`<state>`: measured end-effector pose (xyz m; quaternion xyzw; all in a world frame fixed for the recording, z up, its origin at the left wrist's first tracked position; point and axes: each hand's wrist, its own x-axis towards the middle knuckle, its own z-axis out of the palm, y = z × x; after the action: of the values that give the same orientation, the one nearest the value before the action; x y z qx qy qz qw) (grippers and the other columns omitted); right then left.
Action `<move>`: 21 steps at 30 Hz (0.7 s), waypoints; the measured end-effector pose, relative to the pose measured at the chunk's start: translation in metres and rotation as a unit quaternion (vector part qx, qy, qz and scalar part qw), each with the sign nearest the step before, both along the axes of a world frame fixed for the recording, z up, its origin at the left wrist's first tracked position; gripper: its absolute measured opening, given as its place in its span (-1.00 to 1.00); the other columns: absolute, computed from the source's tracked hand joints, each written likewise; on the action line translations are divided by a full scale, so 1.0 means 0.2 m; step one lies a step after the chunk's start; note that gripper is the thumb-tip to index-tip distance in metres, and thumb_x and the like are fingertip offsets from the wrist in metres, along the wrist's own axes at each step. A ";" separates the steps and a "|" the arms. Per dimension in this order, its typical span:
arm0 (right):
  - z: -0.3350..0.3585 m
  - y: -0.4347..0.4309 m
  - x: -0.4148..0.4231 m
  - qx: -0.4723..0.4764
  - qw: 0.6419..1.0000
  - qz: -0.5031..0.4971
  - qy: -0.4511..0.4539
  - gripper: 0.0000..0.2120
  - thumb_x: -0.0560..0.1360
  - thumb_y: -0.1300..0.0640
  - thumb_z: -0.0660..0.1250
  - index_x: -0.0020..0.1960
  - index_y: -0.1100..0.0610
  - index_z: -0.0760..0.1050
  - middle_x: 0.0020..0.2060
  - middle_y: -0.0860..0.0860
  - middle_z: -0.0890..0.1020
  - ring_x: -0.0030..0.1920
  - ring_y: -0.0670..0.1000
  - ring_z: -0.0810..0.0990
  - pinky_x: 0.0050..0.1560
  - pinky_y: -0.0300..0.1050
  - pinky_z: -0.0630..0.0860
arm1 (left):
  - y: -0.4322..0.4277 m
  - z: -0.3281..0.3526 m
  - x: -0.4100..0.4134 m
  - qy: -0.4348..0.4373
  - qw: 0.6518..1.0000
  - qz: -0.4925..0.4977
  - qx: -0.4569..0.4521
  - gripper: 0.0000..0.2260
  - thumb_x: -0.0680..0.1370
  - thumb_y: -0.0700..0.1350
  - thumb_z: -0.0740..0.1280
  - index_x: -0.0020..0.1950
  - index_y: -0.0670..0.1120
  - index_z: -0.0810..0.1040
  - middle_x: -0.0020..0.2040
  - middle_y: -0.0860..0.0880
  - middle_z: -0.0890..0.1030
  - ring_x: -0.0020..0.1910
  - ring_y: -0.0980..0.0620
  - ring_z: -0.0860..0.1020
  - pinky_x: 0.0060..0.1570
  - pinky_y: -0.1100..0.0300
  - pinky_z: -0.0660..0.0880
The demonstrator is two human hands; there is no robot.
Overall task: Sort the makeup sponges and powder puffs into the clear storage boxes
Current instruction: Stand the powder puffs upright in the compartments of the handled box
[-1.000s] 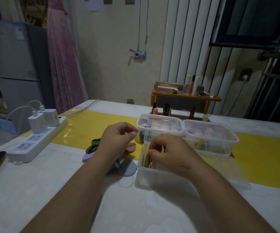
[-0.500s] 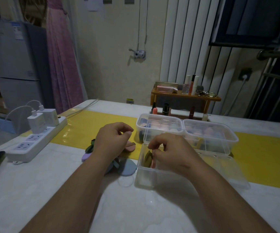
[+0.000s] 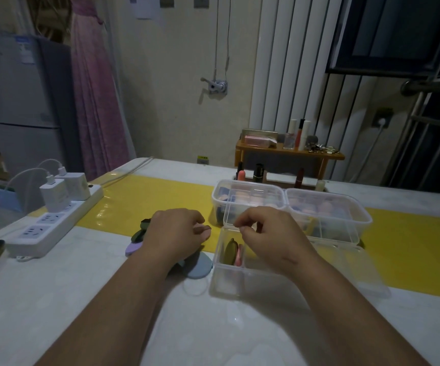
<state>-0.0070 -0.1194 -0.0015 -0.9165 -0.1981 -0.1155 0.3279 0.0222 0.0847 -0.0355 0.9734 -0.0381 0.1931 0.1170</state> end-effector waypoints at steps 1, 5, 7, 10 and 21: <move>0.00 0.00 0.00 0.001 1.000 0.000 0.002 -0.79 0.54 0.16 0.29 0.07 -0.05 0.65 -0.12 -0.24 0.57 -0.21 -0.28 0.46 -0.16 -0.40 0.37 | 0.00 -0.01 0.00 0.003 1.000 -0.002 0.009 -0.64 0.52 0.27 0.29 0.22 0.13 0.59 0.07 0.08 0.67 0.10 0.03 0.58 0.09 0.12 0.45; 0.00 0.01 0.00 -0.002 1.000 0.000 0.010 -0.79 0.54 0.16 0.29 0.06 -0.05 0.65 -0.12 -0.22 0.59 -0.20 -0.26 0.48 -0.14 -0.34 0.42 | 0.00 -0.02 0.02 0.012 0.998 -0.002 0.062 -0.60 0.52 0.23 0.30 0.32 0.15 0.53 0.13 0.07 0.65 0.17 0.00 0.55 0.09 0.10 0.40; 0.00 0.01 0.00 -0.003 1.000 0.000 0.016 -0.79 0.54 0.15 0.29 0.06 -0.04 0.65 -0.11 -0.20 0.61 -0.20 -0.23 0.49 -0.09 -0.25 0.47 | 0.00 -0.02 0.02 0.016 0.997 0.000 0.081 -0.62 0.53 0.23 0.28 0.31 0.15 0.52 0.13 0.07 0.64 0.17 -0.01 0.54 0.07 0.09 0.37; 0.00 0.01 -0.01 -0.004 1.000 0.002 0.023 -0.80 0.55 0.14 0.29 0.06 -0.05 0.65 -0.13 -0.21 0.60 -0.18 -0.21 0.51 -0.05 -0.18 0.52 | -0.02 -0.02 0.02 0.015 0.996 0.009 0.092 -0.64 0.58 0.27 0.20 0.26 0.14 0.54 0.06 0.07 0.64 0.11 -0.01 0.54 0.02 0.07 0.35; -0.01 0.01 -0.01 -0.001 1.000 0.007 0.025 -0.80 0.56 0.12 0.28 0.05 -0.10 0.63 -0.11 -0.20 0.61 -0.14 -0.21 0.52 -0.07 -0.20 0.51 | -0.03 0.01 0.01 0.025 0.991 0.023 0.131 -0.76 0.66 0.13 0.13 0.09 0.05 0.52 -0.17 0.04 0.56 -0.21 -0.01 0.42 -0.12 0.12 0.22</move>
<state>-0.0082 -0.1180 -0.0027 -0.9179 -0.1967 -0.0896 0.3327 0.0247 0.0780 -0.0326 0.9856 -0.0372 0.1643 -0.0147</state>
